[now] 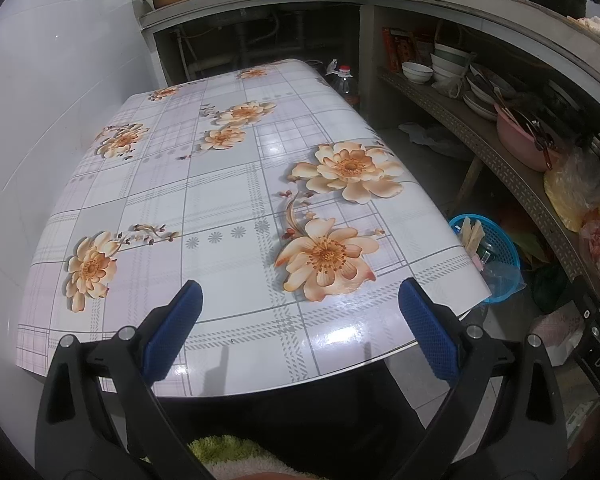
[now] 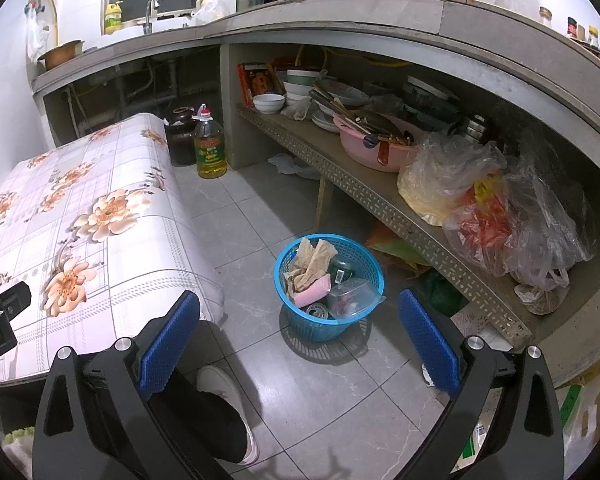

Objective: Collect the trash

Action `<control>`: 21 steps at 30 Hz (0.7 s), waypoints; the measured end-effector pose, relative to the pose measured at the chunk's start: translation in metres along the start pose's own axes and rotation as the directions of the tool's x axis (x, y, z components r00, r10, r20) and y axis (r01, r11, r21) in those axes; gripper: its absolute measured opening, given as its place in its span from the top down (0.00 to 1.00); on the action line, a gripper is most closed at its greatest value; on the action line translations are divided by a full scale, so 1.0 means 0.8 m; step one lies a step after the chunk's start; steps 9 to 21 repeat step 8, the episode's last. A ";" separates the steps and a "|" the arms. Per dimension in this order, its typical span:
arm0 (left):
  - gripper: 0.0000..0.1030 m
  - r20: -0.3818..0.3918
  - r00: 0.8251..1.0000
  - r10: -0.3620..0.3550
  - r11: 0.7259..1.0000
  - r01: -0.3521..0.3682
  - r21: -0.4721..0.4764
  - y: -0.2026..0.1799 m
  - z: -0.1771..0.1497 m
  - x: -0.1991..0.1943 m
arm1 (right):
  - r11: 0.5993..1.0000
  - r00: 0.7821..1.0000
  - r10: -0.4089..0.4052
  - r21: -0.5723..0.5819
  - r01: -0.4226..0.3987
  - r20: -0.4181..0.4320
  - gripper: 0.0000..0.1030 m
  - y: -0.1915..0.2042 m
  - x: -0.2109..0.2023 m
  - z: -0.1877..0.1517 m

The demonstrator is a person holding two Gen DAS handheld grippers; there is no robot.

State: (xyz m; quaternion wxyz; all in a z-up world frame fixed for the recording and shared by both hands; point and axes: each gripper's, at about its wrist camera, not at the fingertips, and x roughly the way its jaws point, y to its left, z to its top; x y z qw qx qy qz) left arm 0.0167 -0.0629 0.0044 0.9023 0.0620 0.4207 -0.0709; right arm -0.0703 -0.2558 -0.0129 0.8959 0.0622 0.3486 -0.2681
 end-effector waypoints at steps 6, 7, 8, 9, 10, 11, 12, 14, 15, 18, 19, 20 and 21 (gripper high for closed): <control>0.08 -0.007 1.000 -0.006 1.000 0.006 0.003 -0.001 -0.001 0.002 | 1.000 1.000 0.001 0.000 -0.001 0.000 0.06 -0.001 0.000 0.000; 0.08 -0.008 1.000 -0.007 1.000 0.007 0.003 0.000 -0.001 0.002 | 1.000 1.000 0.000 0.001 0.000 0.001 0.06 -0.002 0.000 0.000; 0.08 -0.009 1.000 -0.008 1.000 0.008 0.003 0.000 -0.001 0.002 | 1.000 1.000 0.000 0.001 0.000 0.002 0.06 -0.002 0.000 0.000; 0.08 -0.009 1.000 -0.008 1.000 0.008 0.003 0.000 -0.001 0.002 | 1.000 1.000 0.000 0.001 0.000 0.002 0.06 -0.002 0.000 0.000; 0.08 -0.009 1.000 -0.008 1.000 0.008 0.003 0.000 -0.001 0.002 | 1.000 1.000 0.000 0.001 0.000 0.002 0.06 -0.002 0.000 0.000; 0.08 -0.009 1.000 -0.008 1.000 0.008 0.003 0.000 -0.001 0.002 | 1.000 1.000 0.000 0.001 0.000 0.002 0.06 -0.002 0.000 0.000; 0.08 -0.009 1.000 -0.008 1.000 0.008 0.003 0.000 -0.001 0.002 | 1.000 1.000 0.000 0.001 0.000 0.002 0.06 -0.002 0.000 0.000; 0.08 -0.009 1.000 -0.008 1.000 0.008 0.003 0.000 -0.001 0.002 | 1.000 1.000 0.000 0.001 0.000 0.002 0.06 -0.002 0.000 0.000; 0.08 -0.009 1.000 -0.008 1.000 0.008 0.003 0.000 -0.001 0.002 | 1.000 1.000 0.000 0.001 0.000 0.002 0.06 -0.002 0.000 0.000; 0.08 -0.009 1.000 -0.008 1.000 0.008 0.003 0.000 -0.001 0.002 | 1.000 1.000 0.000 0.001 0.000 0.002 0.06 -0.002 0.000 0.000; 0.08 -0.009 1.000 -0.008 1.000 0.008 0.003 0.000 -0.001 0.002 | 1.000 1.000 0.000 0.001 0.000 0.002 0.06 -0.002 0.000 0.000; 0.08 -0.009 1.000 -0.008 1.000 0.008 0.003 0.000 -0.001 0.002 | 1.000 1.000 0.000 0.001 0.000 0.002 0.06 -0.002 0.000 0.000; 0.08 -0.009 1.000 -0.008 1.000 0.008 0.003 0.000 -0.001 0.002 | 1.000 1.000 0.000 0.001 0.000 0.002 0.06 -0.002 0.000 0.000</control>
